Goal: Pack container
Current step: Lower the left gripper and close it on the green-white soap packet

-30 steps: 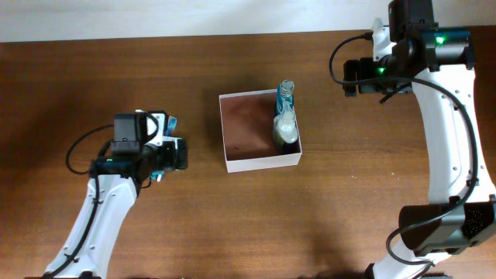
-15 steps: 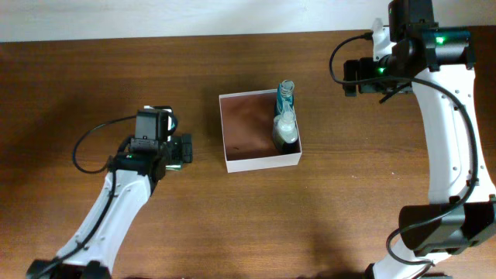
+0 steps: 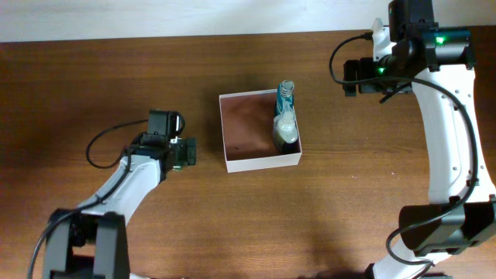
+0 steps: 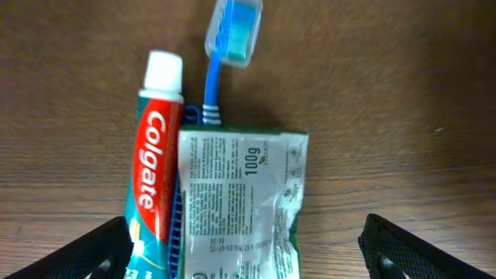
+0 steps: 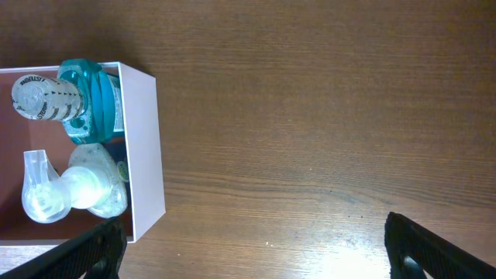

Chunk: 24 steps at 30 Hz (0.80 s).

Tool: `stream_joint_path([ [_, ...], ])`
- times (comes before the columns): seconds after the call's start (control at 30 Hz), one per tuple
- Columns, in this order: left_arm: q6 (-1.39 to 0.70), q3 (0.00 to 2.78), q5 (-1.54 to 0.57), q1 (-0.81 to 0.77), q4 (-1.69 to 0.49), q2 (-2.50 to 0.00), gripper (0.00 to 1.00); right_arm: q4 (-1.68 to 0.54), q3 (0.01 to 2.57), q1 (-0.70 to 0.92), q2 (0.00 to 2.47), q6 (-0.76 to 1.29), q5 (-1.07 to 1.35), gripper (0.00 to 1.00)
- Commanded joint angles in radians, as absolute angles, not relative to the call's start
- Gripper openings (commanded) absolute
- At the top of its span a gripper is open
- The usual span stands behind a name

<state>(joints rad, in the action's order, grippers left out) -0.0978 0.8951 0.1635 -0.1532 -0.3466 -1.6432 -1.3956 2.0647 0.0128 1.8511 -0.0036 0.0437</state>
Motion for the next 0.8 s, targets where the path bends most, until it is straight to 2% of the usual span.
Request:
stream_joint_path([
  [0.0, -0.074, 0.908, 0.180, -0.154, -0.329, -1.703, 0.95, -1.396, 2.080, 0.011, 1.841, -0.002, 0.049, 0.98],
  [0.33, -0.074, 0.908, 0.181, -0.154, -0.315, -1.720, 0.96, -1.396, 2.080, 0.011, 1.841, -0.002, 0.049, 0.99],
  [0.37, -0.074, 0.908, 0.181, -0.154, -0.316, -1.720, 0.95, -1.396, 2.080, 0.011, 1.841, -0.002, 0.049, 0.98],
  [0.47, -0.074, 0.908, 0.181, -0.154, -0.318, -1.721, 0.84, -1.396, 2.080, 0.011, 1.841, -0.002, 0.049, 0.98],
  [0.77, -0.074, 0.908, 0.181, -0.154, -0.307, -1.735, 0.84, -1.396, 2.080, 0.011, 1.841, -0.002, 0.049, 0.98],
])
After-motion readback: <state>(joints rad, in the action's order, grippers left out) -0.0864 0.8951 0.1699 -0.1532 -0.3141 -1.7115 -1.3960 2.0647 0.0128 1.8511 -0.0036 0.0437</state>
